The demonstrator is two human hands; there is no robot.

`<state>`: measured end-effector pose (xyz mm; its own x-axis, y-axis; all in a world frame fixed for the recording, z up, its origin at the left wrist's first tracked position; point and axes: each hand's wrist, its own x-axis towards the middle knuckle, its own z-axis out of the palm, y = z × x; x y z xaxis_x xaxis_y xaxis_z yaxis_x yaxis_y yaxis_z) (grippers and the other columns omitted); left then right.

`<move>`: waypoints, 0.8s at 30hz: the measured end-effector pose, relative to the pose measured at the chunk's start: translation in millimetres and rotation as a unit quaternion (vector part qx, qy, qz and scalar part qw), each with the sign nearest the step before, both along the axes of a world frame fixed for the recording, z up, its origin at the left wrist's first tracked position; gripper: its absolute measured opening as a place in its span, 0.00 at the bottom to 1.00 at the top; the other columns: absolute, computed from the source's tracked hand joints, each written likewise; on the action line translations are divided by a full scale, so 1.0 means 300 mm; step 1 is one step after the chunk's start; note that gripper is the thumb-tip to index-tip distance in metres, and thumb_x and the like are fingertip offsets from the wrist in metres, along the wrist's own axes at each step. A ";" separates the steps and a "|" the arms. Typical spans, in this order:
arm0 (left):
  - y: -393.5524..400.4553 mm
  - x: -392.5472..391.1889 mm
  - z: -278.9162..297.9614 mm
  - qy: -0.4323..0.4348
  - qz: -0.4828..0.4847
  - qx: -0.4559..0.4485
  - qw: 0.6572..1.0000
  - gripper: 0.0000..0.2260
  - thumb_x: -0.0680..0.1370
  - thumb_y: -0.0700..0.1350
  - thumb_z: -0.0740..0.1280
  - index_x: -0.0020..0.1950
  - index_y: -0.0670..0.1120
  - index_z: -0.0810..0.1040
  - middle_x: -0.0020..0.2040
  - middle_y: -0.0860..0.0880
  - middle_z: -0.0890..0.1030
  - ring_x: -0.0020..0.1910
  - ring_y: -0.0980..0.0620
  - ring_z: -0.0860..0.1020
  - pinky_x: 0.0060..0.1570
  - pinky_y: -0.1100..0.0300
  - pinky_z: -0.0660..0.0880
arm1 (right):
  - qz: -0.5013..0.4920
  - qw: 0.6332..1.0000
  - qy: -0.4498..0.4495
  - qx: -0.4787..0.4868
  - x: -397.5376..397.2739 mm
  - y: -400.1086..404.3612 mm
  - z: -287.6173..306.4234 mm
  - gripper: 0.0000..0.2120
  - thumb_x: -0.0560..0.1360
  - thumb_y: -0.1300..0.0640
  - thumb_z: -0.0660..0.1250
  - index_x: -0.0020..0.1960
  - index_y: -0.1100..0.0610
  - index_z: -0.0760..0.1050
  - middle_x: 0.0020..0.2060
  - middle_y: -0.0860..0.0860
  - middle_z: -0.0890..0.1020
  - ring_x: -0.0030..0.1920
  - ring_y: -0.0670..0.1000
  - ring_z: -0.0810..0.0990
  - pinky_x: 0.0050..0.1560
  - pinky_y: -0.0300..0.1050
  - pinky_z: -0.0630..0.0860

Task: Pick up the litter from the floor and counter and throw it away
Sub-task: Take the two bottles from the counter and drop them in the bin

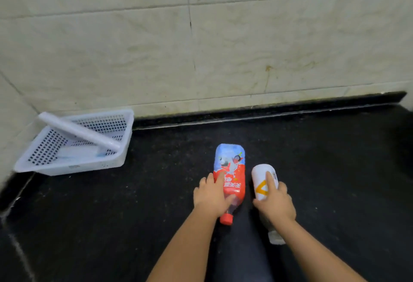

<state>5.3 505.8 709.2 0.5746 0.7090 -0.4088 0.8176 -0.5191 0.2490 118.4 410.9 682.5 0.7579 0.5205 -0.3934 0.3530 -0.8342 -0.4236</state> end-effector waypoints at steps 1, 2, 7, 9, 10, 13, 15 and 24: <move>0.000 0.024 -0.011 -0.011 -0.001 -0.012 1.000 0.35 0.75 0.58 0.64 0.77 0.50 0.51 0.75 0.42 0.58 0.72 0.42 0.62 0.69 0.47 0.64 | -0.011 1.000 -0.006 -0.006 0.007 -0.012 0.001 0.42 0.72 0.48 0.67 0.76 0.44 0.44 0.70 0.55 0.59 0.66 0.61 0.68 0.61 0.51 0.72; -0.002 0.045 -0.019 -0.015 -0.006 -0.016 1.000 0.38 0.74 0.59 0.65 0.77 0.50 0.50 0.75 0.41 0.59 0.71 0.42 0.63 0.67 0.48 0.66 | -0.024 1.000 -0.012 -0.013 0.011 -0.026 0.004 0.42 0.72 0.47 0.67 0.76 0.43 0.44 0.70 0.55 0.59 0.66 0.60 0.69 0.61 0.51 0.72; -0.010 0.093 -0.042 -0.001 -0.011 -0.018 1.000 0.42 0.73 0.58 0.67 0.77 0.47 0.45 0.76 0.38 0.52 0.69 0.41 0.65 0.65 0.51 0.69 | -0.093 0.994 -0.021 -0.060 -0.025 -0.122 0.016 0.43 0.72 0.46 0.68 0.75 0.40 0.42 0.69 0.55 0.58 0.66 0.58 0.68 0.60 0.50 0.73; -0.007 0.103 -0.047 -0.019 0.004 -0.042 0.999 0.42 0.73 0.55 0.69 0.77 0.48 0.46 0.74 0.38 0.54 0.68 0.40 0.67 0.64 0.50 0.70 | -0.136 0.989 -0.009 -0.052 -0.051 -0.171 0.021 0.43 0.72 0.48 0.68 0.75 0.42 0.42 0.67 0.55 0.59 0.65 0.58 0.68 0.60 0.50 0.74; -0.005 0.109 -0.048 -0.028 0.012 -0.055 0.998 0.42 0.72 0.53 0.69 0.77 0.49 0.47 0.73 0.38 0.55 0.67 0.39 0.67 0.64 0.50 0.70 | -0.160 0.986 0.001 -0.045 -0.066 -0.198 0.026 0.44 0.71 0.49 0.68 0.75 0.43 0.42 0.66 0.55 0.60 0.64 0.58 0.69 0.59 0.50 0.74; -0.008 0.126 -0.043 -0.046 0.016 -0.066 0.997 0.41 0.72 0.51 0.70 0.77 0.51 0.48 0.73 0.39 0.56 0.67 0.38 0.67 0.63 0.49 0.71 | -0.224 0.974 0.012 -0.022 -0.110 -0.281 0.053 0.44 0.70 0.49 0.70 0.75 0.45 0.44 0.63 0.55 0.63 0.62 0.58 0.73 0.56 0.50 0.75; -0.021 0.134 -0.044 -0.056 0.007 -0.056 0.997 0.40 0.72 0.51 0.71 0.76 0.51 0.50 0.72 0.38 0.57 0.67 0.38 0.67 0.63 0.48 0.70 | -0.258 0.966 -0.002 -0.015 -0.135 -0.339 0.076 0.42 0.69 0.50 0.71 0.74 0.49 0.48 0.64 0.56 0.65 0.62 0.59 0.73 0.57 0.51 0.74; -0.369 0.253 0.017 -0.130 -0.092 -0.058 0.986 0.38 0.69 0.50 0.73 0.74 0.51 0.57 0.66 0.38 0.64 0.65 0.36 0.65 0.58 0.48 0.73 | -0.424 0.900 -0.067 0.073 -0.170 -0.734 0.124 0.33 0.68 0.53 0.72 0.66 0.60 0.60 0.64 0.57 0.66 0.58 0.61 0.75 0.50 0.49 0.73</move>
